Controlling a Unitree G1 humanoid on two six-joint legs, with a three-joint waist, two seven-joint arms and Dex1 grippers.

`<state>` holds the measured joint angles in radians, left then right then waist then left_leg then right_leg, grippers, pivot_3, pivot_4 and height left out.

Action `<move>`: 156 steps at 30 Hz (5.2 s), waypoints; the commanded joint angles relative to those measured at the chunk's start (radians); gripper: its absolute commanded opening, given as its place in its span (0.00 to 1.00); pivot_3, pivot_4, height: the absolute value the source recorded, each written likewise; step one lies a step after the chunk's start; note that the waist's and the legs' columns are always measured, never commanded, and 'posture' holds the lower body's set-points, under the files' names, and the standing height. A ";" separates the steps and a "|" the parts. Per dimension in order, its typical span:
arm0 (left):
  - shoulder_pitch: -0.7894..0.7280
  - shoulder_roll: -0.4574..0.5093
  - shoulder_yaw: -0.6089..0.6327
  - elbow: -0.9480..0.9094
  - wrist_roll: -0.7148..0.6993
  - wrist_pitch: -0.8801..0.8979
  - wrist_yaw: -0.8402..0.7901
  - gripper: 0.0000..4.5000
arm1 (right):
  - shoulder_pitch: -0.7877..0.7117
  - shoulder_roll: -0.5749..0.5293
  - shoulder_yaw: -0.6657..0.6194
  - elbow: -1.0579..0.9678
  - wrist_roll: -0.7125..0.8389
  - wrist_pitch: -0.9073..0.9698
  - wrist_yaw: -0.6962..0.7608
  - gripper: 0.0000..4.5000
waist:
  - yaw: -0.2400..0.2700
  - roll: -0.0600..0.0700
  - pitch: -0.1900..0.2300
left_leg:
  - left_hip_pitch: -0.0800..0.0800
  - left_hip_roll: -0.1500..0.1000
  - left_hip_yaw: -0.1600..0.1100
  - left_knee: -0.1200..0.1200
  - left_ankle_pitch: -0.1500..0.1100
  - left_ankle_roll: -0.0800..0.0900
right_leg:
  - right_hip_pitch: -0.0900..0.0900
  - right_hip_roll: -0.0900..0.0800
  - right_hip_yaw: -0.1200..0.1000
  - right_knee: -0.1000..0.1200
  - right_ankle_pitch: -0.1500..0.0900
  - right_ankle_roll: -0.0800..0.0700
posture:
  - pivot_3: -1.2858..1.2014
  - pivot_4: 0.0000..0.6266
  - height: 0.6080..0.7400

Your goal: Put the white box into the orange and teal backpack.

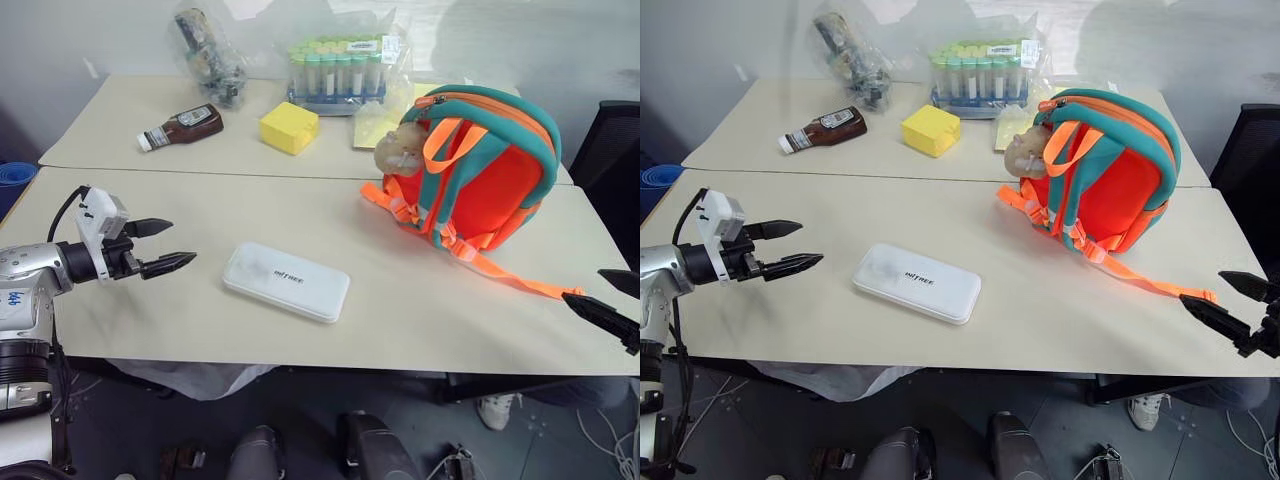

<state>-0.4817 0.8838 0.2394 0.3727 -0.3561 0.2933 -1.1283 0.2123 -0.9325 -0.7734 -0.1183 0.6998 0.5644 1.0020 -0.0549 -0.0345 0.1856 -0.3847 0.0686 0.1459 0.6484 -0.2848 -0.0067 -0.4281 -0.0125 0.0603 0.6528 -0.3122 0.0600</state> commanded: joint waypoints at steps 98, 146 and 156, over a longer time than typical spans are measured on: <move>-0.482 -0.328 -0.483 0.104 -0.113 1.077 -0.065 0.41 | -0.422 0.224 0.893 -0.197 -0.477 0.016 -0.149 0.00 | 0.002 -0.002 -0.001 | -0.003 0.000 -0.001 0.016 0.001 -0.004 | 0.000 0.001 0.000 0.009 -0.001 0.001 | 0.52 0.24 1.00; -0.454 -0.197 0.155 -0.124 -0.400 0.822 0.232 0.28 | -0.844 0.378 0.565 -0.171 0.111 0.334 -0.197 0.01 | -0.025 0.001 0.001 | -0.006 0.003 0.000 0.014 0.003 -0.008 | -0.005 0.002 -0.001 0.011 -0.001 0.000 | 0.52 0.24 1.00; -0.553 -0.187 0.023 -0.044 -0.386 0.639 -0.014 0.28 | -0.811 0.113 0.383 -0.309 0.624 0.587 -0.144 0.01 | -0.026 0.001 0.002 | -0.006 0.003 0.001 0.013 0.002 -0.007 | -0.005 0.003 0.000 0.009 -0.001 0.000 | 0.52 0.24 1.00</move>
<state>-0.9962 0.6771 0.2653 0.3337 -0.7363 0.9778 -1.0765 -0.5937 -0.7843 -0.3229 -0.4075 1.2182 1.1362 0.8531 -0.0810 -0.0335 0.1873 -0.3908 0.0718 0.1464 0.6620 -0.2826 -0.0134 -0.4331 -0.0097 0.0605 0.6618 -0.3129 0.0605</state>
